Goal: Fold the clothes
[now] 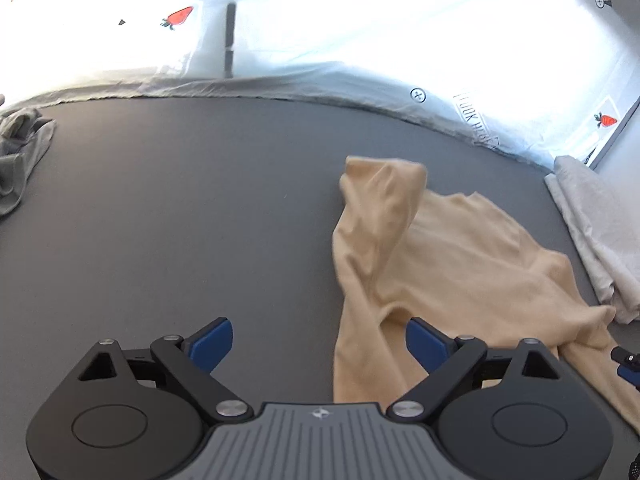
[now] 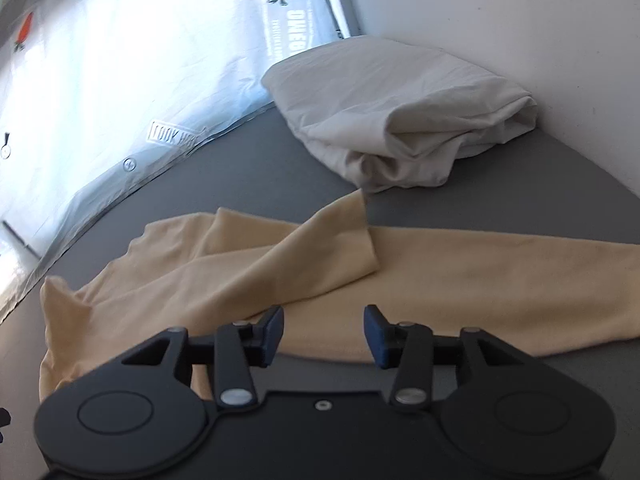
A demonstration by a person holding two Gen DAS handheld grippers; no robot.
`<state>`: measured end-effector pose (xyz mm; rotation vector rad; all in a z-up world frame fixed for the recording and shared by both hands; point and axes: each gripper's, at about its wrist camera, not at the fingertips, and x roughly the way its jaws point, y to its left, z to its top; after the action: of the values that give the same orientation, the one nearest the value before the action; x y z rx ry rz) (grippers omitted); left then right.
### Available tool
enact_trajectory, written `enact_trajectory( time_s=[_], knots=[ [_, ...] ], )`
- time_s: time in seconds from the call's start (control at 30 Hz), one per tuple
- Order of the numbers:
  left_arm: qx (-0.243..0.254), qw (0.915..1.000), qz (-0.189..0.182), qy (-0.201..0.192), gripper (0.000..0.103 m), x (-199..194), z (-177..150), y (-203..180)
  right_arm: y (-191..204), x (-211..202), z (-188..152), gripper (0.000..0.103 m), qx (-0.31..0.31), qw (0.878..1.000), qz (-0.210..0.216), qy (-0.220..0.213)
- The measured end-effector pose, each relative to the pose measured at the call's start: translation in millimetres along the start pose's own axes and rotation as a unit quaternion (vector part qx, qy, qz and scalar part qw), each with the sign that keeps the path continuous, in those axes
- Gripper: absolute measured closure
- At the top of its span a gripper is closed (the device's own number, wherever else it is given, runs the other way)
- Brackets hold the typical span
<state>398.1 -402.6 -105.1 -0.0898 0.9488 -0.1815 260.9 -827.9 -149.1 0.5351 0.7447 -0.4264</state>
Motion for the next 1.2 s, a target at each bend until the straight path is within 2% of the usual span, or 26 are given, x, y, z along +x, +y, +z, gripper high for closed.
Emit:
enact_trajectory(
  time_s=[0.07, 0.13, 0.23, 0.3, 0.33, 0.37, 0.4, 0.43, 0.47, 0.53, 0.57, 0.67, 0.73, 0.8, 0.87, 1.0, 1.03, 1.07, 1.1, 1.13, 1.2],
  knots=[
    [0.010, 0.9999, -0.009, -0.004, 0.014, 18.1, 25.6, -11.1, -2.9, 15.6, 10.7, 0.055, 0.004, 1.000, -0.003, -0.002],
    [0.016, 0.9998, -0.014, -0.004, 0.017, 37.9, 50.6, -20.1, -4.6, 30.5, 21.2, 0.047, 0.008, 1.000, -0.010, -0.003],
    [0.015, 0.9999, 0.000, -0.004, 0.018, 71.7, 80.9, -31.3, -3.2, 49.4, 31.9, 0.045, 0.007, 1.000, -0.012, 0.000],
    [0.008, 0.9999, 0.005, 0.010, 0.021, 95.7, 93.5, -33.8, -1.8, 61.1, 37.4, 0.045, 0.000, 1.000, -0.008, 0.004],
    [0.003, 0.9998, 0.006, 0.020, 0.026, 106.5, 96.6, -33.3, -1.1, 67.0, 40.1, 0.055, -0.003, 1.000, -0.005, 0.006],
    [-0.003, 0.9995, 0.007, 0.030, 0.034, 115.9, 98.0, -32.4, 0.8, 71.5, 40.8, 0.063, -0.012, 1.000, 0.000, 0.011],
    [-0.009, 0.9991, 0.008, 0.040, 0.039, 124.9, 97.6, -30.0, 2.8, 74.2, 40.6, 0.076, -0.019, 1.000, -0.003, 0.015],
    [-0.012, 0.9989, 0.006, 0.046, 0.050, 132.1, 96.5, -28.4, 5.1, 72.8, 39.5, 0.098, -0.028, 0.999, -0.015, 0.001],
    [-0.007, 0.9989, 0.002, 0.046, 0.071, 136.5, 94.3, -27.7, 7.5, 70.6, 38.3, 0.100, -0.037, 0.999, -0.029, -0.015],
    [0.009, 0.9989, 0.010, 0.046, 0.101, 141.1, 92.7, -28.0, 8.7, 59.8, 38.4, 0.101, -0.043, 0.998, -0.024, -0.046],
    [0.012, 0.9992, 0.017, 0.035, 0.102, 139.3, 93.6, -27.4, 9.6, 52.3, 40.1, 0.101, -0.044, 0.997, -0.027, -0.061],
    [-0.003, 0.9995, 0.031, -0.008, 0.103, 119.1, 104.0, -20.4, 12.9, 24.3, 49.1, 0.101, -0.052, 0.992, -0.041, -0.105],
    [-0.027, 0.9987, 0.021, -0.038, 0.103, 104.9, 111.6, -13.0, 13.9, 2.7, 57.0, 0.101, -0.056, 0.986, -0.061, -0.143],
    [-0.009, 0.9961, 0.054, -0.070, 0.103, 96.5, 118.0, -14.7, 10.1, -12.4, 65.9, 0.101, -0.055, 0.979, -0.094, -0.173],
    [0.018, 0.9949, 0.074, -0.067, 0.103, 103.3, 122.2, -17.9, -2.5, -10.9, 73.7, 0.101, -0.049, 0.980, -0.107, -0.163],
    [0.032, 0.9975, 0.057, -0.027, 0.099, 114.1, 115.3, -22.8, -22.3, 16.7, 73.8, 0.098, -0.028, 0.988, -0.121, -0.092],
    [0.035, 0.9977, 0.053, -0.022, 0.094, 114.2, 111.4, -24.9, -24.0, 20.9, 70.7, 0.094, -0.025, 0.988, -0.126, -0.083],
    [0.044, 0.9976, 0.050, -0.018, 0.082, 112.3, 104.8, -29.5, -25.5, 24.5, 67.4, 0.089, -0.023, 0.988, -0.131, -0.075],
    [0.052, 0.9973, 0.049, -0.014, 0.076, 110.0, 97.5, -34.1, -27.3, 26.0, 64.3, 0.069, -0.016, 0.988, -0.135, -0.072],
    [0.057, 0.9971, 0.050, -0.007, 0.067, 108.2, 90.0, -38.2, -29.7, 26.6, 61.0, 0.055, -0.008, 0.989, -0.132, -0.073],
    [0.060, 0.9972, 0.042, 0.012, 0.061, 104.4, 73.9, -44.5, -32.9, 28.2, 55.9, 0.055, 0.001, 0.990, -0.119, -0.071]
  ],
)
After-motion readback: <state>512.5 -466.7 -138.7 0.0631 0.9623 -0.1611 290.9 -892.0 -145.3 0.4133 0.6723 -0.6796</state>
